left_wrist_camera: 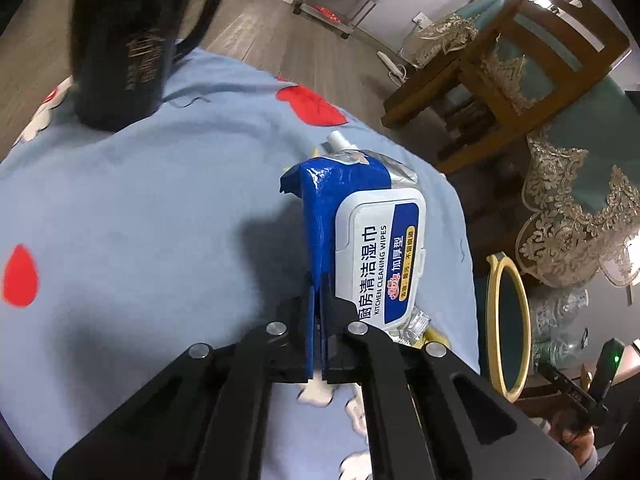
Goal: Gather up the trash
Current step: 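Grasp the blue wet-wipes pack with the left gripper while the right grasps the purple spray bottle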
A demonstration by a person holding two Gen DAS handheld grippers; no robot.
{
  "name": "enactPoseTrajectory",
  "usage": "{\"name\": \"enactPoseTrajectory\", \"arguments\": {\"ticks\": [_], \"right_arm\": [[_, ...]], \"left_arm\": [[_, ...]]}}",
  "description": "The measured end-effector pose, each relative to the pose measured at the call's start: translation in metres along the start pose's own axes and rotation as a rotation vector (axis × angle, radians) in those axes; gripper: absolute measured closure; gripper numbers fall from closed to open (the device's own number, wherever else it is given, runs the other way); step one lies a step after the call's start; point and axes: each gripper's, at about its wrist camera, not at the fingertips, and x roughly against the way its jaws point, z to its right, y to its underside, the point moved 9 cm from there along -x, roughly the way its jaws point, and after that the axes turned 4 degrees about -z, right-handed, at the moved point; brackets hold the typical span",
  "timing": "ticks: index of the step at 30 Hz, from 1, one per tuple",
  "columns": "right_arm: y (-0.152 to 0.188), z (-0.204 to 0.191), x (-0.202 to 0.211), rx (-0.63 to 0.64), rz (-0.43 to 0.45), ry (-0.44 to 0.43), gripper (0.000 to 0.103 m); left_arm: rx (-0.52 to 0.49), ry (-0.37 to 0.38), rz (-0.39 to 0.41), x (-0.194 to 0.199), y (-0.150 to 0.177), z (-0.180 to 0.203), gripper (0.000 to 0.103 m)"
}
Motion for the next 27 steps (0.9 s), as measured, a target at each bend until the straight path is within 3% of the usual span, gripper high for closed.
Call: {"name": "enactPoseTrajectory", "arguments": {"ticks": [6,14,27], "right_arm": [[-0.013,-0.091,-0.02,0.185,0.001,-0.06,0.014],[-0.05,-0.209,-0.042,0.434,0.03,-0.127,0.015],[-0.094,-0.288,-0.106,0.606,-0.037,-0.071,0.016]], "left_arm": [[0.046,0.002,-0.026,0.02,0.01,-0.021,0.102],[0.042,-0.096,-0.042,0.028,0.01,-0.042,0.102],[0.043,-0.14,-0.058,0.021,0.007,-0.058,0.099]]}}
